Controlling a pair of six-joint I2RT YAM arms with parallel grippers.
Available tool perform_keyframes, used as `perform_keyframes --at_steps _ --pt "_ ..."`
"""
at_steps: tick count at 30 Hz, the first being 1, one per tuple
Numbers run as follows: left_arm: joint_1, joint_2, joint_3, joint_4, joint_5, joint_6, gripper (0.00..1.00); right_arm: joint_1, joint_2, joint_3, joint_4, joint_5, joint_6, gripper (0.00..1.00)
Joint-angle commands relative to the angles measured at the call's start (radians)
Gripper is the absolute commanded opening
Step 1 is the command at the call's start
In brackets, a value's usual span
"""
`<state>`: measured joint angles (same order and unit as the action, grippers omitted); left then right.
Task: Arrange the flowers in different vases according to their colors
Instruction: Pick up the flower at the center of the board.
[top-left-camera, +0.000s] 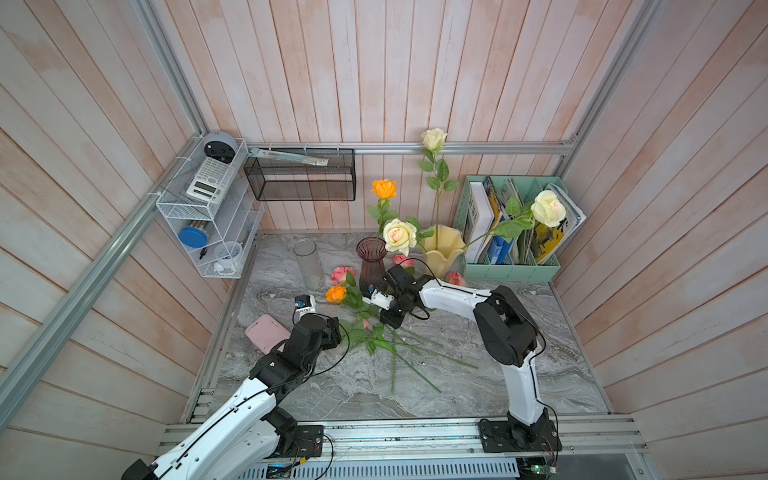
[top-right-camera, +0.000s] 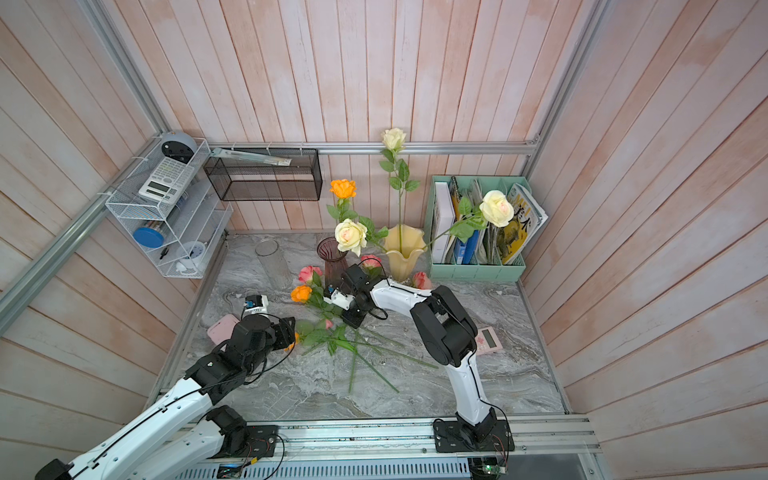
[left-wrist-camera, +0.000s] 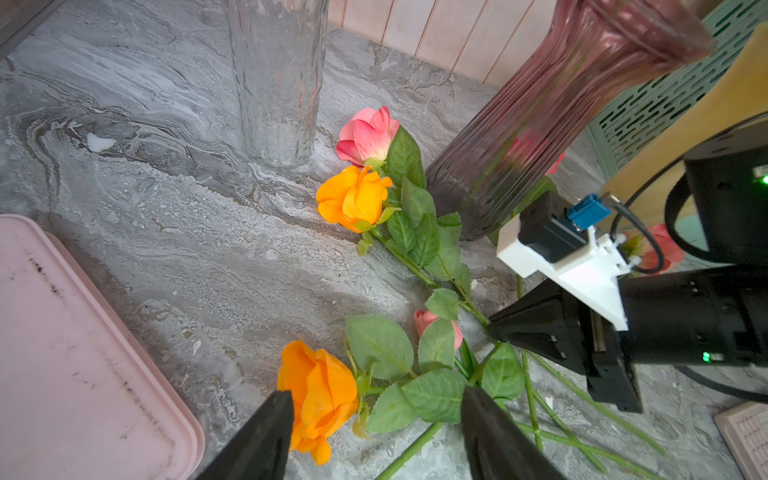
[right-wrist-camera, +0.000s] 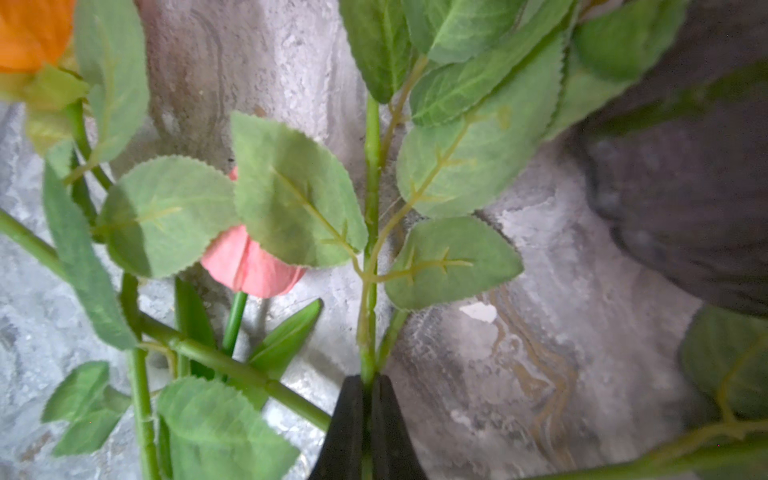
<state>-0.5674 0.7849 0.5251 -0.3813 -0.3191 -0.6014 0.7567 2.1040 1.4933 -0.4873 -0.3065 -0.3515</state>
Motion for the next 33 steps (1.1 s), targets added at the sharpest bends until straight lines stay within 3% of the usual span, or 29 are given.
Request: perform_keyframes --at_steps 1,19,25,30,33 --pt "0.008 -0.012 -0.014 -0.008 0.003 0.018 0.69 -0.005 0.006 0.024 -0.029 -0.02 0.007 0.0" --pt "0.009 -0.044 -0.012 -0.036 -0.03 0.018 0.69 -0.002 -0.228 -0.032 0.003 -0.041 0.016 0.0" --pt "0.021 -0.159 0.014 -0.119 -0.105 0.031 0.71 0.029 -0.345 -0.097 0.044 -0.064 0.033 0.0" --pt "0.023 -0.288 0.003 -0.171 -0.101 0.021 0.71 0.053 -0.474 -0.212 0.283 -0.151 0.113 0.0" --pt "0.023 -0.348 -0.026 -0.176 -0.092 -0.002 0.71 0.073 -0.496 -0.157 0.294 -0.174 0.138 0.0"
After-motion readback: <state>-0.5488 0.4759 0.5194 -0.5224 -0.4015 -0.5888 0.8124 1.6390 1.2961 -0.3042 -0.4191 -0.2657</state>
